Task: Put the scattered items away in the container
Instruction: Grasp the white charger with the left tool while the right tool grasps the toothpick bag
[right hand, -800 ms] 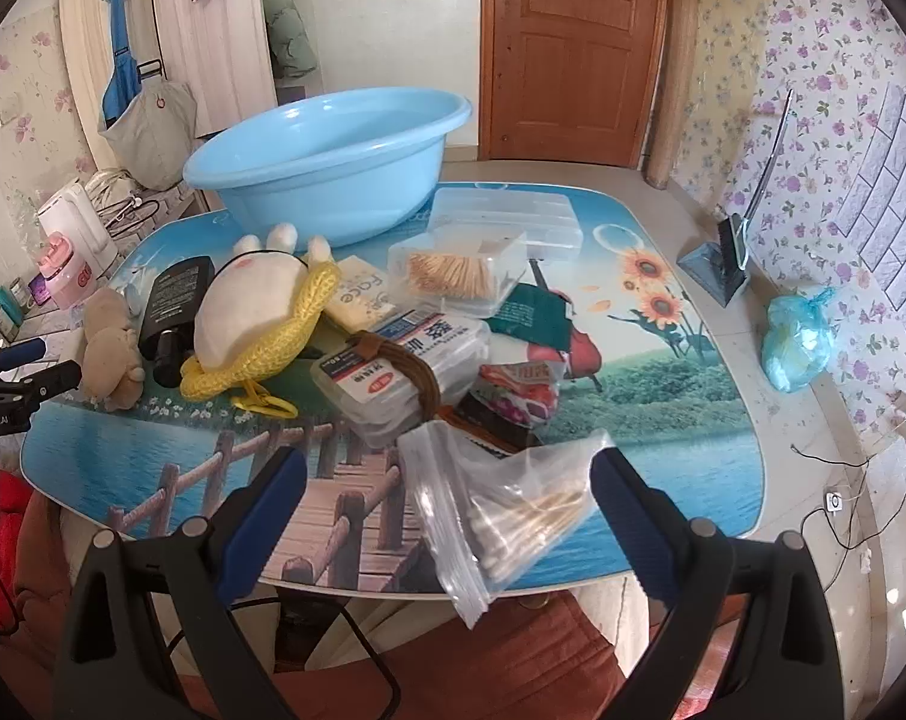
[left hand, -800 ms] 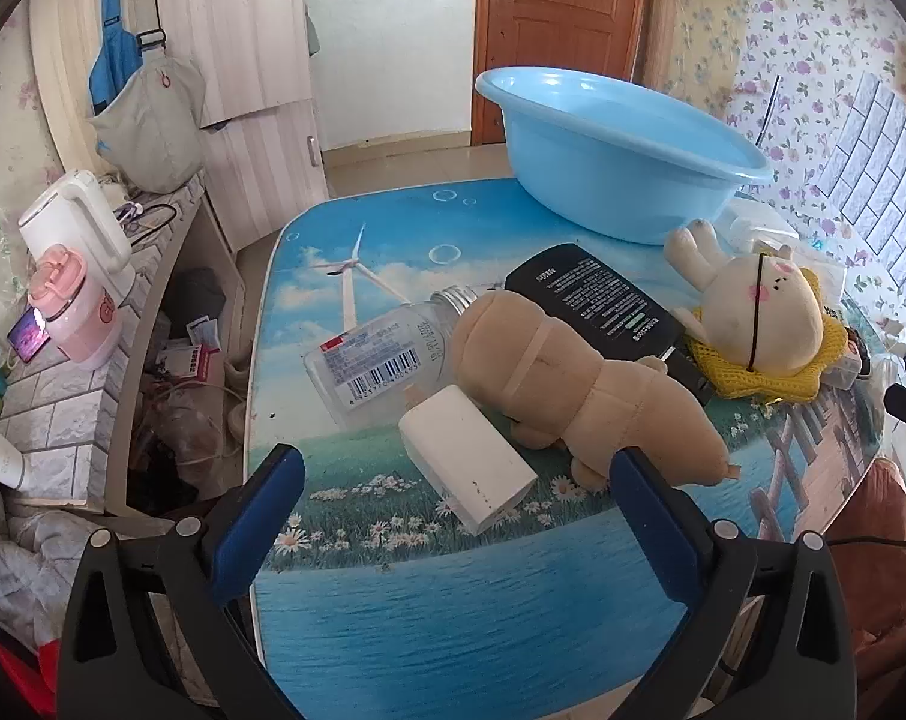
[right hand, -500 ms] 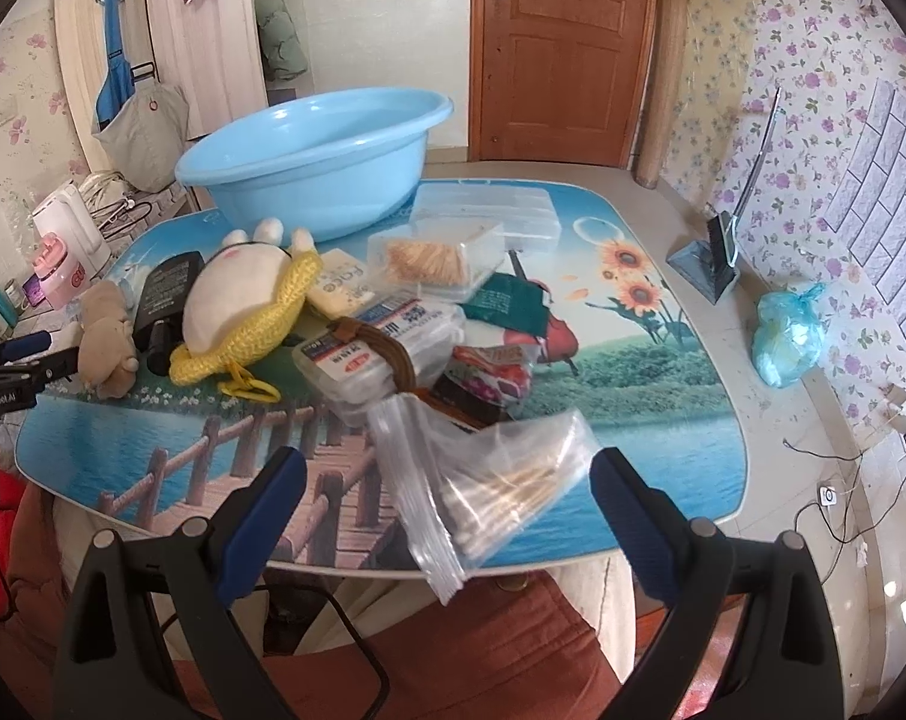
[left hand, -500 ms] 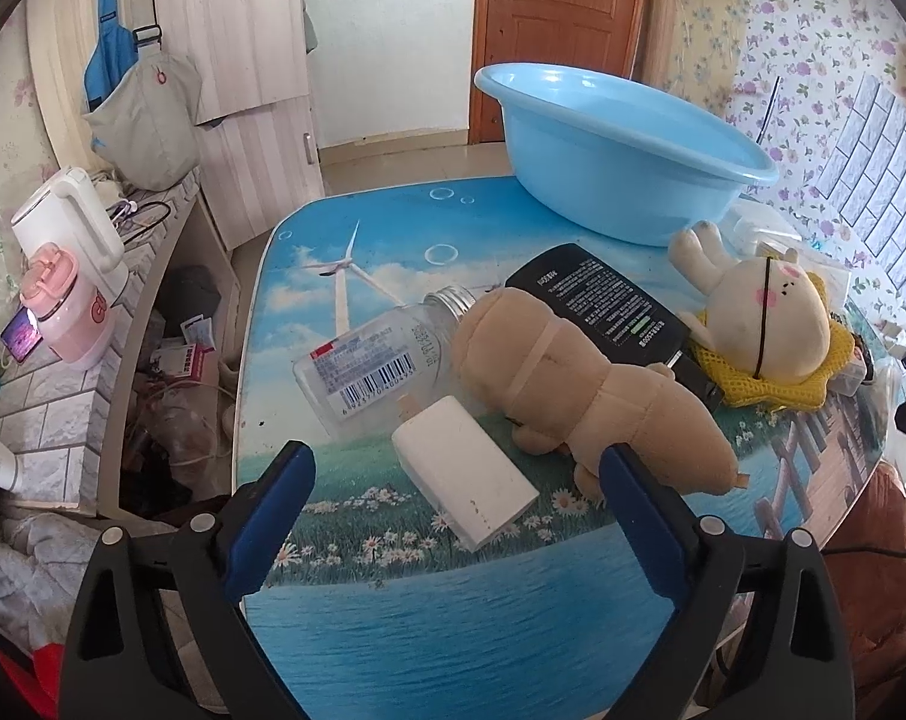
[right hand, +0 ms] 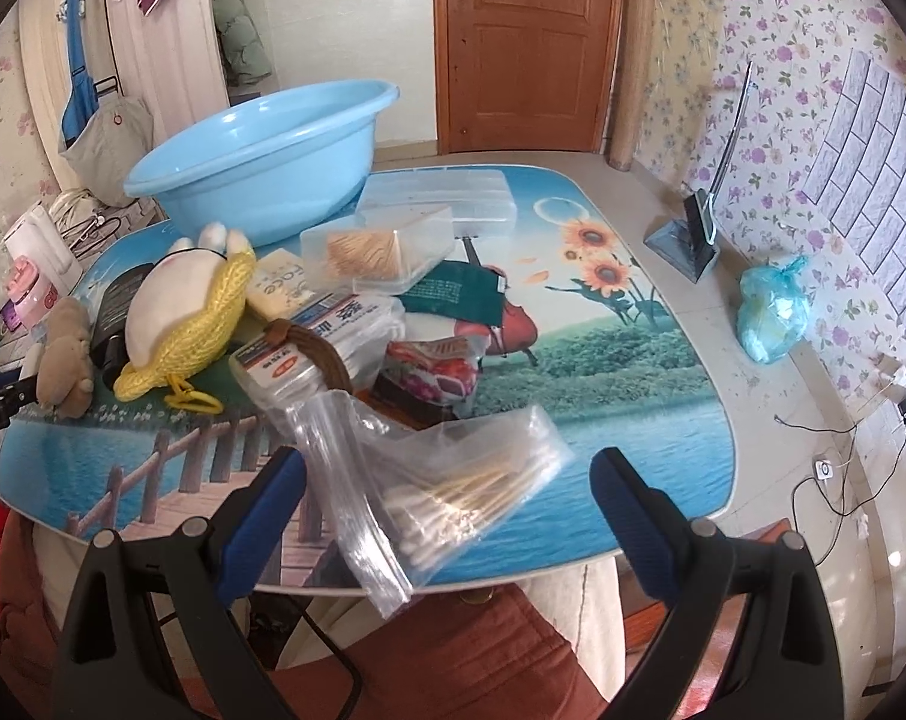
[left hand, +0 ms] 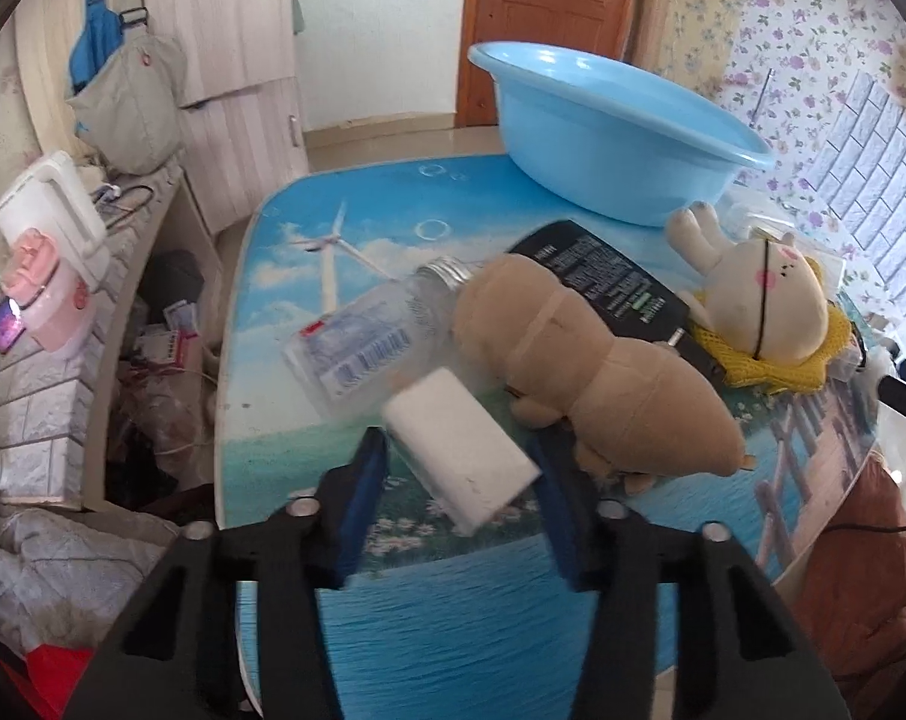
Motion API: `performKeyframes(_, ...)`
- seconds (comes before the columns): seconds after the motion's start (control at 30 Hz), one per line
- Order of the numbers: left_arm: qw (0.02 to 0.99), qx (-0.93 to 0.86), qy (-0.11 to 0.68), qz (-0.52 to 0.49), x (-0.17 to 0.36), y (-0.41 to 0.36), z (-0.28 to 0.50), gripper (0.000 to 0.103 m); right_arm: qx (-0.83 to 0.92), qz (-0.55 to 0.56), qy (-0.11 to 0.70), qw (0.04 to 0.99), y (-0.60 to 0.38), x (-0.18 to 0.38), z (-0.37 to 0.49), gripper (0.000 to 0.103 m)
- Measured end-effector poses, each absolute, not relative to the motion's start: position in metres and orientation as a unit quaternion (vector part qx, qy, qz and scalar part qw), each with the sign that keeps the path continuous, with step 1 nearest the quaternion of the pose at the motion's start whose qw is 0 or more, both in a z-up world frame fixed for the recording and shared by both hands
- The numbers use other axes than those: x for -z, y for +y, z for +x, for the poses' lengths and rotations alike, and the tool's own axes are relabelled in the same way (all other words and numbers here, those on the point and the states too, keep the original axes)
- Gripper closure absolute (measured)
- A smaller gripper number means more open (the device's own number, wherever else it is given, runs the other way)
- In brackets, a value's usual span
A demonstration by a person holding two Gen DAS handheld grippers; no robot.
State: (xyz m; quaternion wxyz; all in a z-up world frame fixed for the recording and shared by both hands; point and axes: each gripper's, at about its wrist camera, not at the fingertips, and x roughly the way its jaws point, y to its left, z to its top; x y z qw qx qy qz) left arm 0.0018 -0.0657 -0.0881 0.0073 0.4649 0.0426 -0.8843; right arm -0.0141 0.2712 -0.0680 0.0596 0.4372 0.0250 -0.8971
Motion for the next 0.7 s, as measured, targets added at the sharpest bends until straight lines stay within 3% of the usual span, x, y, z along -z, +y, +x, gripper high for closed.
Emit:
performKeyframes(0.13, -0.010, 0.888, 0.025, 0.460, 0.086, -0.057, 0.006, 0.068, 0.894, 0.443, 0.028, 0.067, 0.267, 0.075, -0.019, 0.006)
performKeyframes(0.2, -0.023, 0.888, 0.021, 0.460, 0.085, -0.052, 0.009, 0.069, 0.891, 0.447, 0.029, 0.071, 0.266, 0.078, -0.020, 0.016)
performKeyframes(0.23, -0.027, 0.888, 0.016, 0.460, 0.085, -0.049, 0.011, 0.069, 0.890, 0.450, 0.031, 0.073, 0.265, 0.079, -0.021, 0.031)
performKeyframes(0.33, -0.032, 0.887, 0.009, 0.460, 0.085, -0.045, 0.013, 0.069, 0.891, 0.447, 0.037, 0.072, 0.266, 0.079, -0.021, 0.051)
performKeyframes(0.47, -0.031, 0.885, 0.012, 0.464, 0.086, -0.045, 0.012, 0.069, 0.895, 0.441, 0.030, 0.069, 0.270, 0.075, -0.019, 0.066)
performKeyframes(0.7, -0.017, 0.883, 0.005, 0.469, 0.095, -0.043, 0.006, 0.070, 0.899, 0.432, 0.019, 0.070, 0.274, 0.068, -0.016, 0.071)
